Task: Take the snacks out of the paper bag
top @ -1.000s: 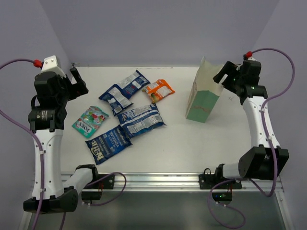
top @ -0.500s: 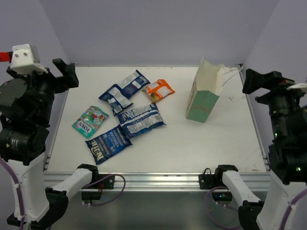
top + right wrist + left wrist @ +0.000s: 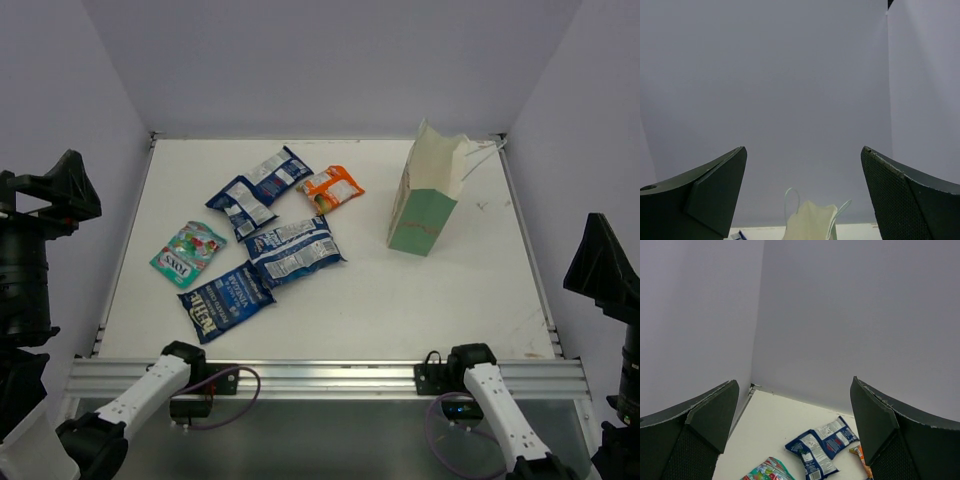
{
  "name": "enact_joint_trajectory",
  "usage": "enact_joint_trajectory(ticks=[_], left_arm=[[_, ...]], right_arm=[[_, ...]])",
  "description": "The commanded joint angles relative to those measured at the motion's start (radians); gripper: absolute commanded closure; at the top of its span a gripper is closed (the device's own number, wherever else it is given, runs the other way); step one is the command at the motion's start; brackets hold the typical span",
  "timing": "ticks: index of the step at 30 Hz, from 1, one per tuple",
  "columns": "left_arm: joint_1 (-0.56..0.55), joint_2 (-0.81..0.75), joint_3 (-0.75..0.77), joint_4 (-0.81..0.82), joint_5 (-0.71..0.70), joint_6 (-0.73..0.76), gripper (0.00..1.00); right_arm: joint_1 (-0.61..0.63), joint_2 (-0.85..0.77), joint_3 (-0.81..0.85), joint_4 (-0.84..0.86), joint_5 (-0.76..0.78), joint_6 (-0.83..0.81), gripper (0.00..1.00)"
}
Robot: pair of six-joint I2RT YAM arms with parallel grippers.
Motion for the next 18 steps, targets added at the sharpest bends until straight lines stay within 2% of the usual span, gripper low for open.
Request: enact_joint_trajectory(ticks=[1, 18], left_arm=[[-0.017, -0.031, -0.033, 0.058, -0.048, 0.023, 0.00], [-0.029, -0.082, -0.130, 0.105, -0.100, 0.022, 0.00]], right_arm=[[0.018, -0.016, -0.049, 0.082, 0.034, -0.073, 0.01], [0.054, -0.033, -0.077, 0.107, 0.031, -0.116, 0.01]])
